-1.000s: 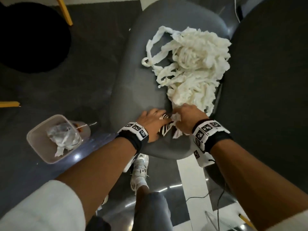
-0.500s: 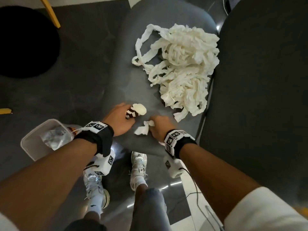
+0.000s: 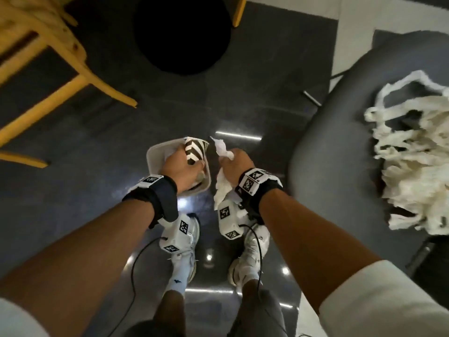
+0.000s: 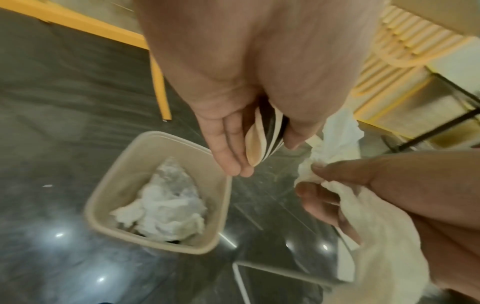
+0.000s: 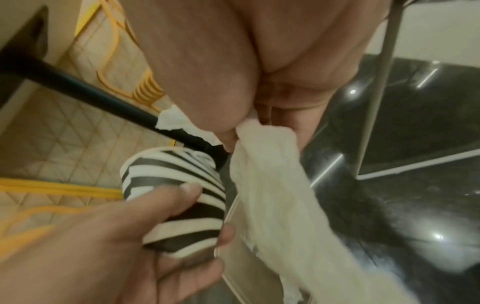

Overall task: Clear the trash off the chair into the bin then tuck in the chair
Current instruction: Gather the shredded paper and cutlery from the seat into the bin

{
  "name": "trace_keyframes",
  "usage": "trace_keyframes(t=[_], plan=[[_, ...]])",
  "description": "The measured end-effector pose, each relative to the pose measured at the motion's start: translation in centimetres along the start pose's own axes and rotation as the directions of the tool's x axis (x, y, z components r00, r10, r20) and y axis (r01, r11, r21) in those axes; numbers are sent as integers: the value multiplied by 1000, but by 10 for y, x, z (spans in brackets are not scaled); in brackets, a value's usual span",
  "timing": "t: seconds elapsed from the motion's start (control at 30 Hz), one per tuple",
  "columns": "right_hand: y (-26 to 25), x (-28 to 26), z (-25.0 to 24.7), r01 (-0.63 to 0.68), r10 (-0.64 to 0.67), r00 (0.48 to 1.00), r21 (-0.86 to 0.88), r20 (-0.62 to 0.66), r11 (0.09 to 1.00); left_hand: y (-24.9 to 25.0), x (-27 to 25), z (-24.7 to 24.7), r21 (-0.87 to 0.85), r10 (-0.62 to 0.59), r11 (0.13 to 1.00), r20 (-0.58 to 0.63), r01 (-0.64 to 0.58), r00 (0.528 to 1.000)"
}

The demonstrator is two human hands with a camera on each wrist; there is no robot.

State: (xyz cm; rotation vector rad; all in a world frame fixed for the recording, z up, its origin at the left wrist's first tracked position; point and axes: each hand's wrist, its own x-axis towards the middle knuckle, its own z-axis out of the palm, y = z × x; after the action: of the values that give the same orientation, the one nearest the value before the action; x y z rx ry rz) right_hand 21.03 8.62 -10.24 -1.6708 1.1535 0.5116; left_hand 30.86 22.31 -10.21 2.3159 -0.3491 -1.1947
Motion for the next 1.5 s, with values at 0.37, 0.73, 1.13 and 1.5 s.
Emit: trace_keyframes(t=[0.37, 0.73, 1.13, 1.5], plan=[[-7, 68, 140, -20, 25, 989, -39, 145, 999, -122, 40, -23, -37, -143, 989, -23, 142, 989], [25, 81, 122, -115, 115, 976, -9, 182, 993, -133, 52, -6, 61, -212, 976, 70, 207, 975], [51, -27, -84, -96, 62, 991, 316, 117, 944, 75, 23, 27, 277, 66, 956, 120, -98, 991], [179, -102, -299, -52, 40, 932, -23, -359, 998, 334, -22, 198, 285, 588, 681, 337, -675, 735]])
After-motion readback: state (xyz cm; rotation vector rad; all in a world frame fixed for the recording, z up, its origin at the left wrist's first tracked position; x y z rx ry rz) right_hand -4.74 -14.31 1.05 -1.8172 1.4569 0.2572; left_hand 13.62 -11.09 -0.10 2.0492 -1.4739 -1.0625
